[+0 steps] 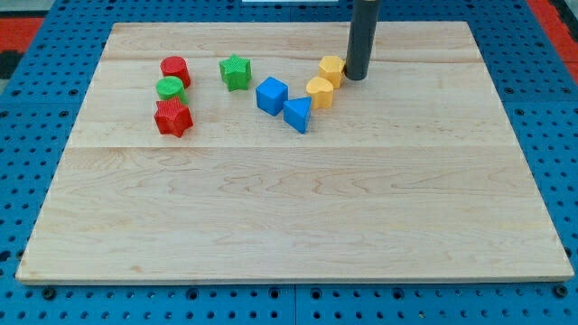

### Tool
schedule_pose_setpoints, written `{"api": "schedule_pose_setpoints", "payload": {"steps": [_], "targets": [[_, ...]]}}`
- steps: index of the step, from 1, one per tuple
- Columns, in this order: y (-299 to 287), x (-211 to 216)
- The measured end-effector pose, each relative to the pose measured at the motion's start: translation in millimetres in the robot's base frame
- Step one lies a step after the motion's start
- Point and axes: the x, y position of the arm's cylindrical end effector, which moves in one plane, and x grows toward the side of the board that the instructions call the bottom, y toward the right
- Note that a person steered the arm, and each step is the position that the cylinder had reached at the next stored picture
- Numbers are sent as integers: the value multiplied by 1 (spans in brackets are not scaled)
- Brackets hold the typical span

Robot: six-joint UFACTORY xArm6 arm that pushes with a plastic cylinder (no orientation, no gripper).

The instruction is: Slide the red circle into the left side of the green star

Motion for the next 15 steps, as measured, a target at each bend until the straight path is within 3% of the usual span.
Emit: {"api": "schedule_pose_setpoints", "payload": {"steps": [4,5,6,7,8,9,10,13,14,15], "targets": [[-11,-5],[47,-5],[93,19],[98,23],[90,65],[35,111],[-22,123],[-84,155],[-161,192],[-286,205]]}}
